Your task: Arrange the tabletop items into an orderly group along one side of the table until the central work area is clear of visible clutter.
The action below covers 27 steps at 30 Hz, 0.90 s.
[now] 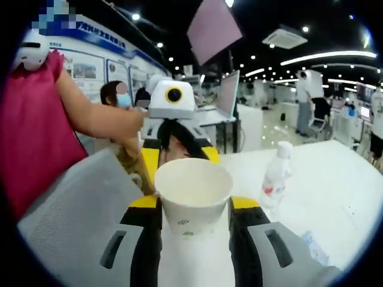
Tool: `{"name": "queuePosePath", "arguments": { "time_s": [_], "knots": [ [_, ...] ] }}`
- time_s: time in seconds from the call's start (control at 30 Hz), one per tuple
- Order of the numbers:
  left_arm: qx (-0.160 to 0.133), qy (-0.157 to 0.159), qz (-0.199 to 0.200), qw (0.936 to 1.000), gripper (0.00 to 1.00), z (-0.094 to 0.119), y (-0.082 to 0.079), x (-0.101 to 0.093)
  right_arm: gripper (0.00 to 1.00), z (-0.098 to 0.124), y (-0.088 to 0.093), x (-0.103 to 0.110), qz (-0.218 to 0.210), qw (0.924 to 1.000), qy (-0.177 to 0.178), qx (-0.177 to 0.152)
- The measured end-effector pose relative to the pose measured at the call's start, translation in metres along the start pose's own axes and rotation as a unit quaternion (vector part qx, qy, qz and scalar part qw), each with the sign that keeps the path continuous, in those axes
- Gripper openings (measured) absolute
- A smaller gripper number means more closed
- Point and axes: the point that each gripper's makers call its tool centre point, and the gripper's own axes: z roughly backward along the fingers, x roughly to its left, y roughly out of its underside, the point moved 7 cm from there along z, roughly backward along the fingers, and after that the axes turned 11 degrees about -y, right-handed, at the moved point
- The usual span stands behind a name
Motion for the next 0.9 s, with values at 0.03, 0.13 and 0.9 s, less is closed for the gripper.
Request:
{"name": "queuePosePath", "arguments": {
  "time_s": [0.03, 0.13, 0.9],
  "knots": [
    [0.007, 0.001, -0.008, 0.9999, 0.36, -0.002, 0.0, 0.0, 0.43, 0.0, 0.0, 0.0, 0.004, 1.0, 0.0, 0.006],
    [0.028, 0.003, -0.026, 0.9993, 0.36, -0.004, 0.002, 0.001, 0.41, 0.001, 0.003, -0.002, 0.02, 0.9993, 0.0, 0.031],
    [0.171, -0.071, -0.116, 0.9758, 0.31, -0.066, 0.013, 0.07, 0.4, 0.016, 0.044, -0.087, 0.054, 0.9935, 0.064, 0.077]
  ]
}}
